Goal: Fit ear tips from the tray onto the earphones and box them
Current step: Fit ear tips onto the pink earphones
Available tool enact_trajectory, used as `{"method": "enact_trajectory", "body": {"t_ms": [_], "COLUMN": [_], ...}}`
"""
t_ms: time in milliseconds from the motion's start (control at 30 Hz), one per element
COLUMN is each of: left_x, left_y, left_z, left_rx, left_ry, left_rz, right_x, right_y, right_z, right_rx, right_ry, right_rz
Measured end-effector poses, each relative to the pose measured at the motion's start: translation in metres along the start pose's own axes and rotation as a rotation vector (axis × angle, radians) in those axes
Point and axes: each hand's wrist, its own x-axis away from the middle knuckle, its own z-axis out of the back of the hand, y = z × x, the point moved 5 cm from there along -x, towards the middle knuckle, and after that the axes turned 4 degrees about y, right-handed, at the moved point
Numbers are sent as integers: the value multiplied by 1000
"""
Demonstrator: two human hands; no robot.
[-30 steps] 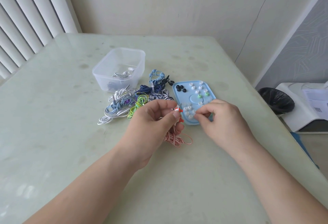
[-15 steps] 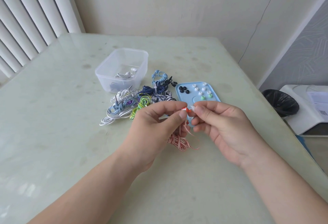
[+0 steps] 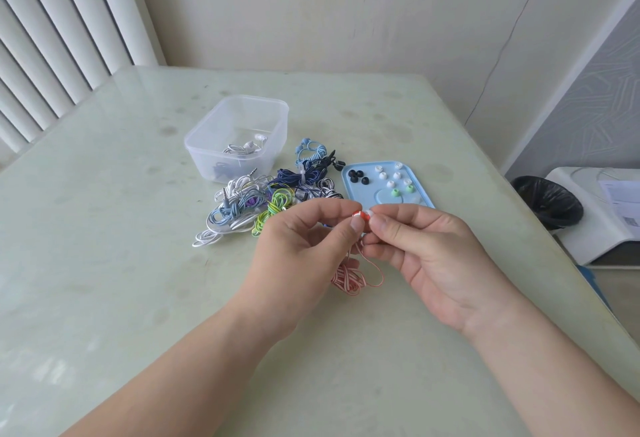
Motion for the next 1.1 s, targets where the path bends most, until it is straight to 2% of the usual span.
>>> {"method": "enact_trajectory", "body": {"t_ms": [433, 800, 1100], "left_x": [-2, 0, -2], "left_y": [2, 3, 2], "left_z": [0, 0, 1], "left_rx": [-8, -48, -7], "left_ry": [-13, 17, 33], "left_rz": [-17, -71, -67], "right_x": [2, 3, 0], "right_y": [-1, -3, 0], "right_z": [-1, -4, -1], "right_rx": [16, 148, 188], "right_ry": [-20, 3, -3], "right_rz": [31, 229, 237]}}
